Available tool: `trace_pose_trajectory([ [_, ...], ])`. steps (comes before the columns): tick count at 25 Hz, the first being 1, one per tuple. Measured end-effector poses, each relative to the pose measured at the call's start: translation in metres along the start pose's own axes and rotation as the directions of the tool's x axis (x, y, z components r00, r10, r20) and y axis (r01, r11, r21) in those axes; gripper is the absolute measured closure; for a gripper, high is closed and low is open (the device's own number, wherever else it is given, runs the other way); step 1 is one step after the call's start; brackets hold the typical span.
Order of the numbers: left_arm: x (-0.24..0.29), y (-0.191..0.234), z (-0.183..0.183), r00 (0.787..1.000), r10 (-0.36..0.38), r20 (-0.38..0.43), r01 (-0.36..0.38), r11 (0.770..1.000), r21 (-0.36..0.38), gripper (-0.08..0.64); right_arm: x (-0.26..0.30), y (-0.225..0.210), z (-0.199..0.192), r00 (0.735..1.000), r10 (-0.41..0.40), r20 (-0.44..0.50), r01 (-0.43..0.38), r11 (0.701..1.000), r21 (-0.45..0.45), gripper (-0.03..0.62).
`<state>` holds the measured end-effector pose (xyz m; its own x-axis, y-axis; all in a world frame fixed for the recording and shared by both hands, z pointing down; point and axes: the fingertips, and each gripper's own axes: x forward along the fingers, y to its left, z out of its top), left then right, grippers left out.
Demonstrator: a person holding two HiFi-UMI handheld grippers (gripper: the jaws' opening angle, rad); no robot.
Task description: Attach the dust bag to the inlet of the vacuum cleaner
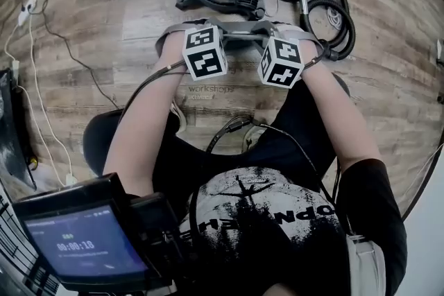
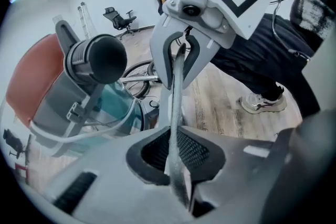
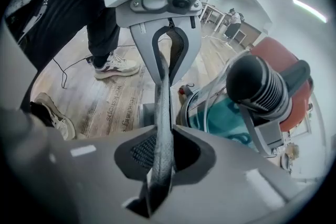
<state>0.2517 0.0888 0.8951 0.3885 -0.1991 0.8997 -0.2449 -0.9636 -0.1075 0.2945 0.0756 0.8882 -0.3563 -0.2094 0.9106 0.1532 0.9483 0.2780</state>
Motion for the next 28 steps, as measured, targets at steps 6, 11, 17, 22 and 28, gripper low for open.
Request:
trace_pose_trajectory([
  [6, -0.028, 0.017, 0.018, 1.000, 0.025, 0.012, -0.026, 0.999, 0.033, 0.534, -0.029, -0.020, 0.007, 0.999, -0.026, 0.034, 0.025, 0.999, 0.031, 0.555],
  [11, -0.065, 0.040, 0.022, 0.999, 0.022, 0.039, -0.025, 0.996, 0.080, 0.535, -0.057, -0.047, 0.031, 0.996, -0.071, 0.048, 0.068, 0.996, 0.048, 0.544],
  [17, -0.076, 0.047, 0.030, 1.000, 0.004, 0.031, -0.006, 0.997, 0.073, 0.534, -0.074, -0.053, 0.030, 0.995, -0.091, 0.031, 0.089, 0.995, 0.050, 0.545],
  [22, -0.085, 0.055, 0.042, 0.999, 0.026, 0.045, -0.030, 0.995, 0.090, 0.532, -0.086, -0.059, 0.028, 0.996, -0.087, 0.037, 0.083, 0.992, 0.090, 0.560],
  [28, -0.098, 0.063, 0.052, 0.997, 0.036, 0.068, -0.042, 0.996, 0.080, 0.532, -0.100, -0.071, 0.030, 0.996, -0.091, 0.019, 0.089, 0.993, 0.082, 0.558],
])
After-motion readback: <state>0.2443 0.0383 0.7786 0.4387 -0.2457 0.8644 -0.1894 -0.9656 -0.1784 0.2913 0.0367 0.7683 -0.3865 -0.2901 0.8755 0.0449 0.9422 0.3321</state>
